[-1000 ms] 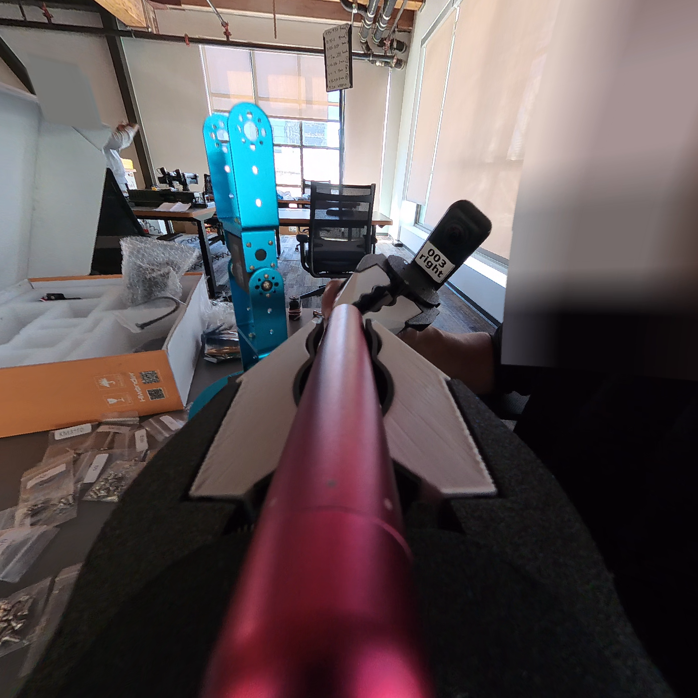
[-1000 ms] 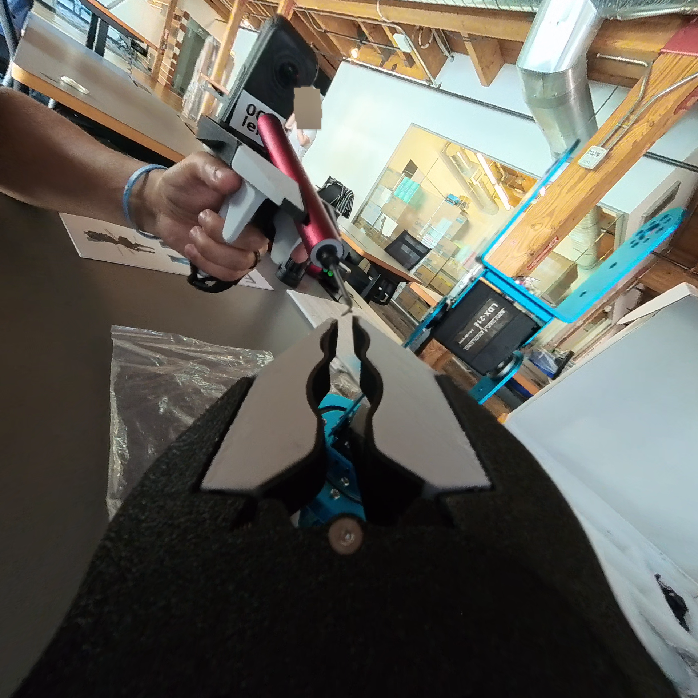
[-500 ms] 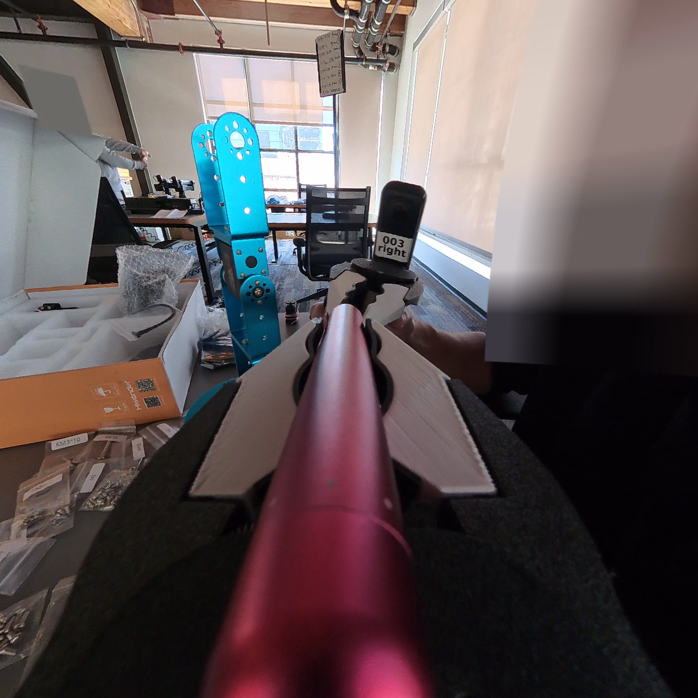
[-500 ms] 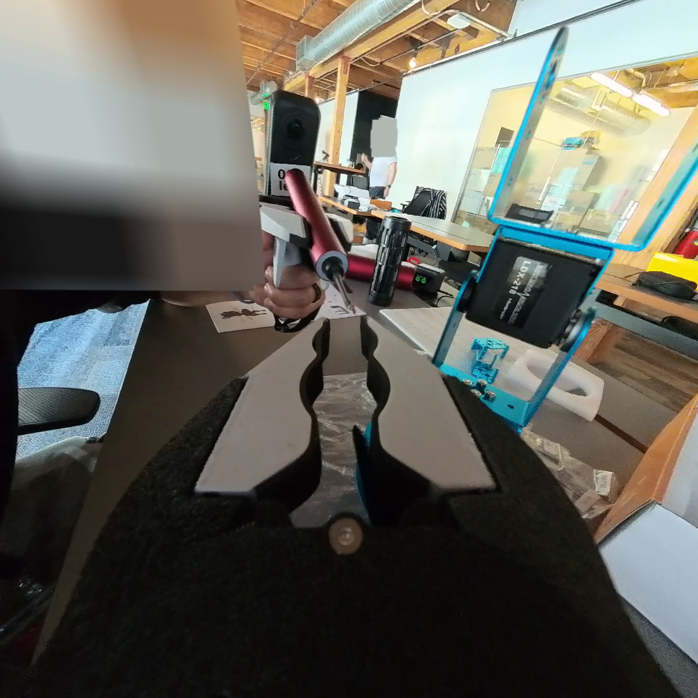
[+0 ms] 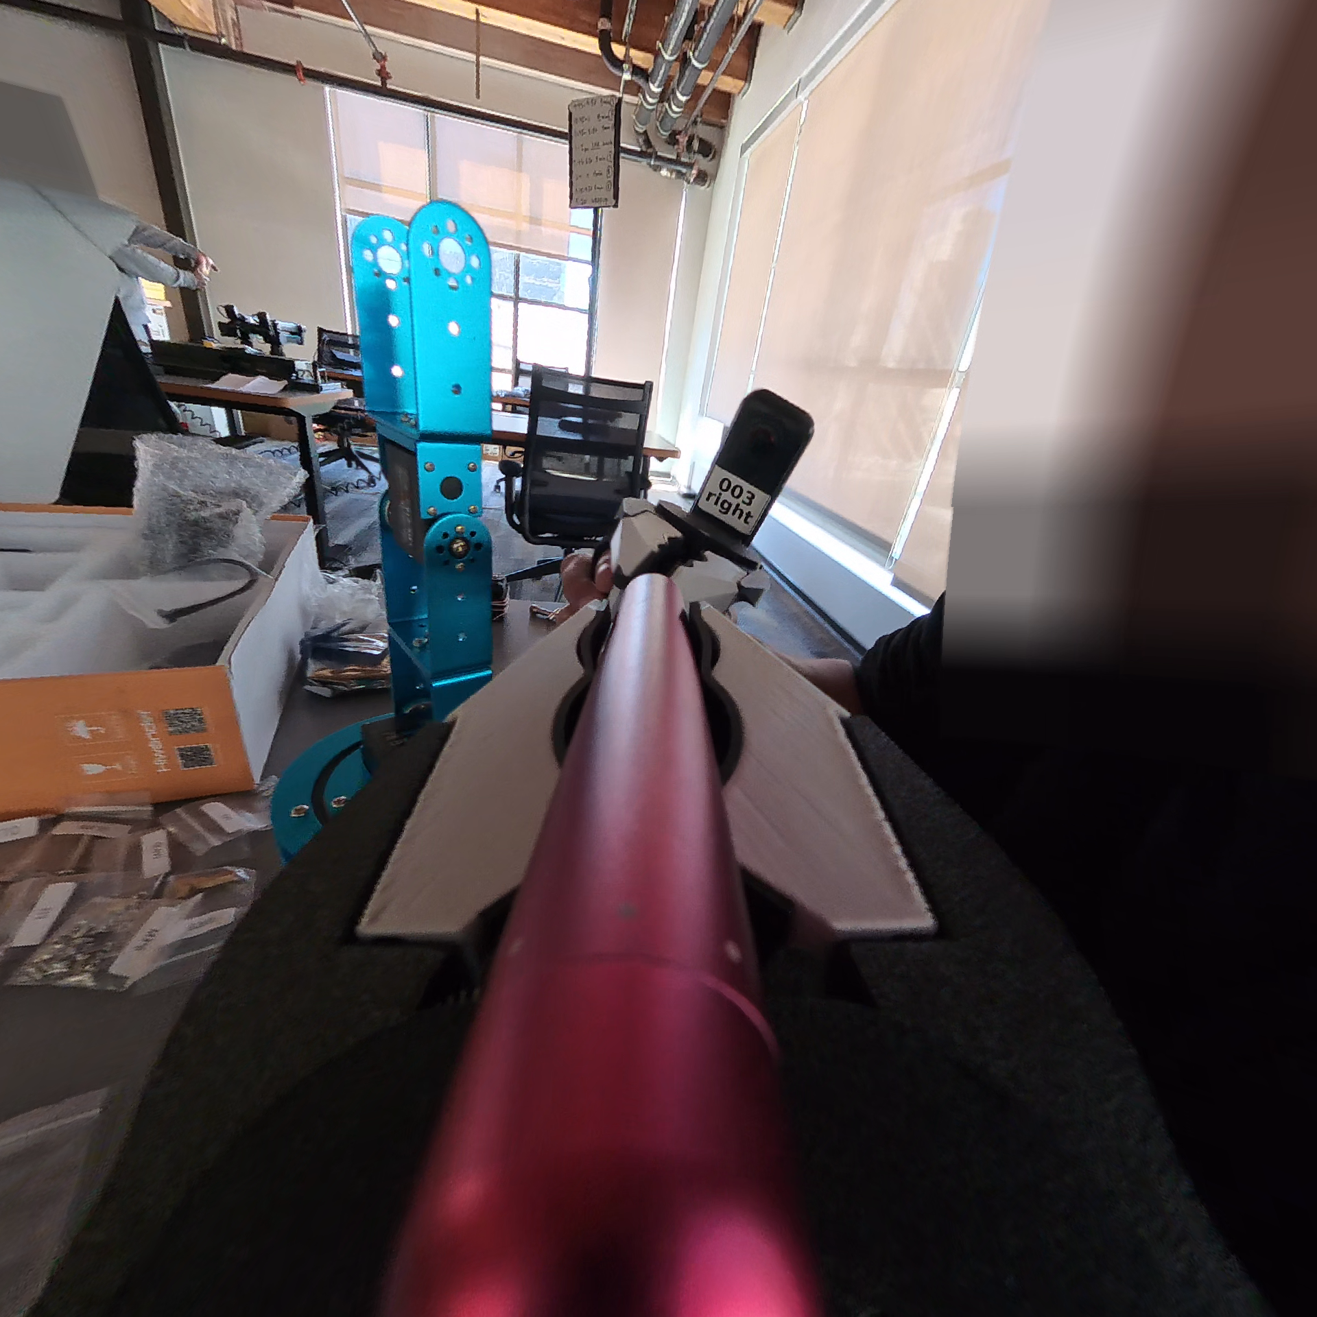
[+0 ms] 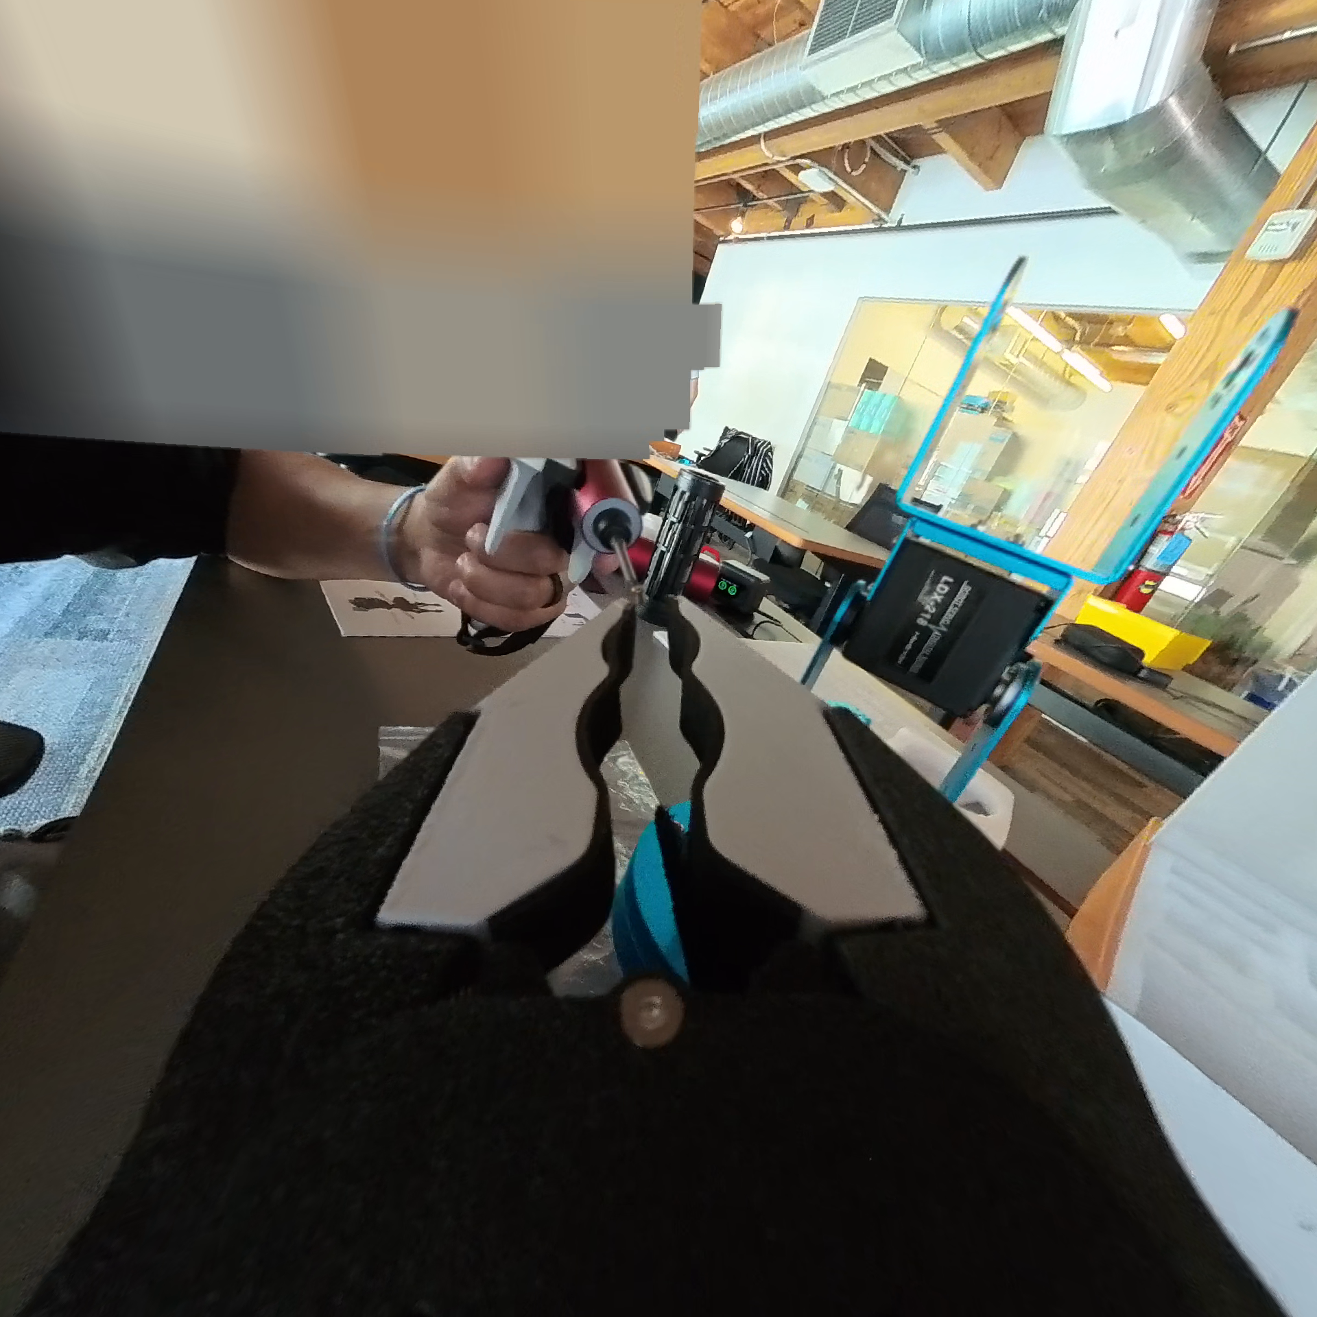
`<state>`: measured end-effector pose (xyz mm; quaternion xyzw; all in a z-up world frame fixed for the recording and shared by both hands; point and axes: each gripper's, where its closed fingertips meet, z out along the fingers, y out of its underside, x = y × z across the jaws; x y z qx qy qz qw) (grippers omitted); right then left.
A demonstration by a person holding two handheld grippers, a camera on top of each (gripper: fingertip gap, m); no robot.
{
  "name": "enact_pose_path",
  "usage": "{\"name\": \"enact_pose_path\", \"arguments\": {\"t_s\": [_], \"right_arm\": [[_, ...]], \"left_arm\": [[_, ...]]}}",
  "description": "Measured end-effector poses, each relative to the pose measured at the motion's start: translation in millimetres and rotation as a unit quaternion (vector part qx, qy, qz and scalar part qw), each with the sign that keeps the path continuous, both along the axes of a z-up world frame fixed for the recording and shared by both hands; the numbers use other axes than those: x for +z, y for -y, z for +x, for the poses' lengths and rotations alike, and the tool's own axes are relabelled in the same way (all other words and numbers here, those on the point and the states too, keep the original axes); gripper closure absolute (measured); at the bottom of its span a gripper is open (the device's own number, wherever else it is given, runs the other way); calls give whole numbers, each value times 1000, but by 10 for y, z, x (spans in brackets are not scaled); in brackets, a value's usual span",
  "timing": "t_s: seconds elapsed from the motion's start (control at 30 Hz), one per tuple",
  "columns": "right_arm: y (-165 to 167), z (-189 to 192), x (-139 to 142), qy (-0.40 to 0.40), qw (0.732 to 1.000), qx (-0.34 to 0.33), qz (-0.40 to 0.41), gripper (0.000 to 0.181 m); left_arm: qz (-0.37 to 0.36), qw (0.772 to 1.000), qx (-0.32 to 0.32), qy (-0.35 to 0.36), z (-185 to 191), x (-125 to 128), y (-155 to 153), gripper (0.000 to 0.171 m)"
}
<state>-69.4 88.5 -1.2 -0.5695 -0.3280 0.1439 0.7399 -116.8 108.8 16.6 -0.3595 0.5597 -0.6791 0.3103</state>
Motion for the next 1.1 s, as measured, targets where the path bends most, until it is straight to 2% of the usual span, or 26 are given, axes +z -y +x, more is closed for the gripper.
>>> {"name": "enact_pose_path", "arguments": {"t_s": [0.1, 0.33, 0.57, 1.1], "right_arm": [[15, -15, 5, 9, 1000, -1, 12, 180], [2, -2, -13, 26, 999, -10, 17, 181], [-132, 79, -145, 103, 990, -87, 38, 181], [-123, 95, -123, 95, 991, -85, 35, 181]], "left_arm": [[-9, 1000, -2, -2, 3, -3, -13, 149], [-8, 1000, -2, -7, 15, -30, -11, 150], [16, 1000, 19, -6, 39, -47, -44, 150], [24, 999, 29, -10, 98, -95, -86, 150]]}}
